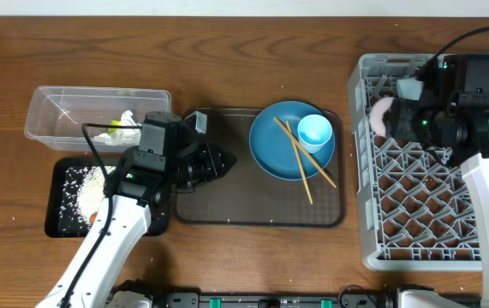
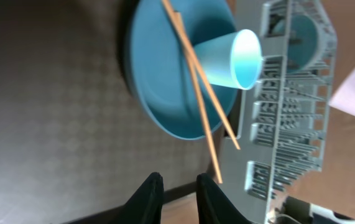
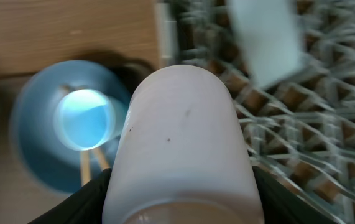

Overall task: Sort waste into correct bins and load items into the dishwasher rack
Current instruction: 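Lower the pink cup upside down into the rack and release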

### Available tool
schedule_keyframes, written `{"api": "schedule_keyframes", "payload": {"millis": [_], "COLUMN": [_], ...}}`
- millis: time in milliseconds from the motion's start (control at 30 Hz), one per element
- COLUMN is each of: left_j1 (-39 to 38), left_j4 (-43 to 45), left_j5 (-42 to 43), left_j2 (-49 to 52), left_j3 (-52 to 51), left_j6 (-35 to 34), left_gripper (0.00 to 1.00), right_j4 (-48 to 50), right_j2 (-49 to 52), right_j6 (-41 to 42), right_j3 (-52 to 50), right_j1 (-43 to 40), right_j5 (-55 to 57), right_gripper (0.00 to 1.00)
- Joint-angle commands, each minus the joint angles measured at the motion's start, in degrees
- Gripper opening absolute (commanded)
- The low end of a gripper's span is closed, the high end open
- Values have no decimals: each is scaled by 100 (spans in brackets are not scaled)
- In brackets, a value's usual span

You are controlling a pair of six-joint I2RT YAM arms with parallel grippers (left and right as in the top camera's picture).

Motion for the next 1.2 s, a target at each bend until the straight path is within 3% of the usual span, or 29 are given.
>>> {"api": "schedule_keyframes", "payload": {"millis": [0, 67, 367, 767, 1100, 1167], "left_j1": [-4, -4, -4, -4, -4, -4], "left_j4": [-98, -181, -382, -382, -382, -382], "left_j5": [-348, -350, -566, -603, -603, -603], "left_j2": [-31, -31, -31, -31, -31, -31], "left_j3": [31, 31, 31, 31, 31, 31], "left_j6": [234, 247, 247, 247, 247, 247], "left_gripper": [22, 22, 22, 23, 23, 24], "right_j4": [-66, -85, -125, -4, 120, 160], "right_j2": [7, 9, 315, 1019, 1408, 1421], "right_j6": [367, 372, 413, 413, 411, 409], "right_j3": [11, 11, -153, -317, -326, -326], "right_j1": [-11, -13, 22, 50, 76, 87], "right_j5": [935, 1032, 1029, 938, 874, 874], "right_gripper": [9, 6, 16, 18, 25, 31]}}
